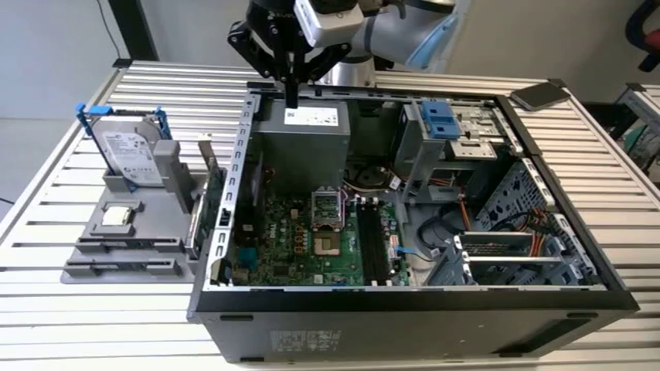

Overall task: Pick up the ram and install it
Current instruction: 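Reach for the ram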

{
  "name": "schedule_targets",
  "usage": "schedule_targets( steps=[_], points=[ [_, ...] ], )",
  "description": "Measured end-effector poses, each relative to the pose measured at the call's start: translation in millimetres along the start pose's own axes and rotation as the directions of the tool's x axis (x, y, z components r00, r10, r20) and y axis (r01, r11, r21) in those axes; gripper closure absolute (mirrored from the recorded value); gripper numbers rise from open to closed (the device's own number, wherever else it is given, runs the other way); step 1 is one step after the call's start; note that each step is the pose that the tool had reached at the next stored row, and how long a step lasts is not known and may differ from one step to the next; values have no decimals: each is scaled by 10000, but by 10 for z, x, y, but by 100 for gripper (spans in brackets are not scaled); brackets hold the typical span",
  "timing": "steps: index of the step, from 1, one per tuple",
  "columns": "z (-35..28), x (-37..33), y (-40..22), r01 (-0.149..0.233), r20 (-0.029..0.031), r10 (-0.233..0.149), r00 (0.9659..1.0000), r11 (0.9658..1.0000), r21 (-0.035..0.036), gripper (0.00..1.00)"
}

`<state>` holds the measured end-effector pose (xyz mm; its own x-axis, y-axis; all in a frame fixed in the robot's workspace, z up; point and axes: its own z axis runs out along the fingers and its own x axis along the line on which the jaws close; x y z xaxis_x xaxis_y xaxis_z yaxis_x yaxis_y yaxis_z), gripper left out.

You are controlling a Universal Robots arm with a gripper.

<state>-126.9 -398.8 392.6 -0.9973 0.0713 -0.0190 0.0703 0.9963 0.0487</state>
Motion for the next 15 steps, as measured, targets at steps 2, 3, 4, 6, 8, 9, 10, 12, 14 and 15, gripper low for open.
schedule_targets(
  steps=[2,3,4,6,8,9,10,12,14,15],
  points=[
    [-1,36,-3,0,0,0,10000,10000,0,100],
    [-1,58,-4,0,0,0,10000,10000,-1,100],
    [-2,82,-6,-1,0,1,10000,10000,0,100],
    [-2,132,-9,-1,0,1,10000,10000,-1,100],
    [-4,185,-13,0,0,0,10000,10000,0,100],
    [-4,207,-15,-1,1,1,10000,10000,-1,100],
    [-5,225,-16,0,0,0,10000,10000,-1,100],
    [-5,252,-18,-1,1,1,10000,10000,-1,100],
    [-6,289,-20,0,0,0,10000,10000,0,100],
    [-7,307,-22,0,0,0,10000,10000,-1,100]
  ],
)
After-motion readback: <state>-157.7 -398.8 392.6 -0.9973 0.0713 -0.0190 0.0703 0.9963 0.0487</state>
